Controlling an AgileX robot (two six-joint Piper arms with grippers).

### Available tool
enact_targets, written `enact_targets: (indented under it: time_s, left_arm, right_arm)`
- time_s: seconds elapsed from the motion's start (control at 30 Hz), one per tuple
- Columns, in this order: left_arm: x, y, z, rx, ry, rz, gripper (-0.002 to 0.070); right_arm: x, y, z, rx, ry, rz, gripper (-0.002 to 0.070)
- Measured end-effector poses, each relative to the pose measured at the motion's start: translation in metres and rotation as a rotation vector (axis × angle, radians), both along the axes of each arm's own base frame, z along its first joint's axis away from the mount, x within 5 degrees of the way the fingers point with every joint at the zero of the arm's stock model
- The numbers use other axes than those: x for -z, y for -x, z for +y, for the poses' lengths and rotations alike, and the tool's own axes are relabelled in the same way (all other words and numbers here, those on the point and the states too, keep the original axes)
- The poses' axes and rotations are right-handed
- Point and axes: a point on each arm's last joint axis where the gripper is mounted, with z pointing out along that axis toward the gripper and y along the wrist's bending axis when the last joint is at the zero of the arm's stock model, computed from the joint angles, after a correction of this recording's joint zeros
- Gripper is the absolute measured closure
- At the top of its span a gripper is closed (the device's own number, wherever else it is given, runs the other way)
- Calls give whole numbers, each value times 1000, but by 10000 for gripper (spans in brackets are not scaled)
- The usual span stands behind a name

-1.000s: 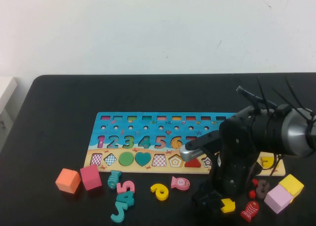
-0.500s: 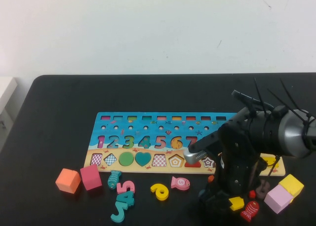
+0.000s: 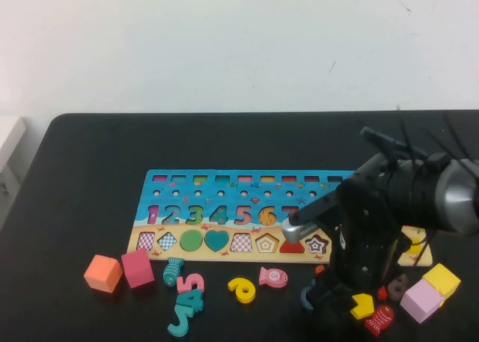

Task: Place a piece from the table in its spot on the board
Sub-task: Pick up the "Pentagon"

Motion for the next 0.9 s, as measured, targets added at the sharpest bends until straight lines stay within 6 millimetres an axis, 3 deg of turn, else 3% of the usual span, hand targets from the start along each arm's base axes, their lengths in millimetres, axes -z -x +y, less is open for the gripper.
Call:
enact_targets:
  time_s: [0.13,0.43,0.9]
  left_arm:
    - [0,0,0,0,0,0,678]
    - [0,0,0,1,-2,0,678]
    - [0,0,0,1,-2,0,678]
  right_arm:
    - [-6,0,0,6,-10,-13,188]
    - [8,9,-6,47,-3,4,188]
    - [16,5,-7,149,-1,-38,188]
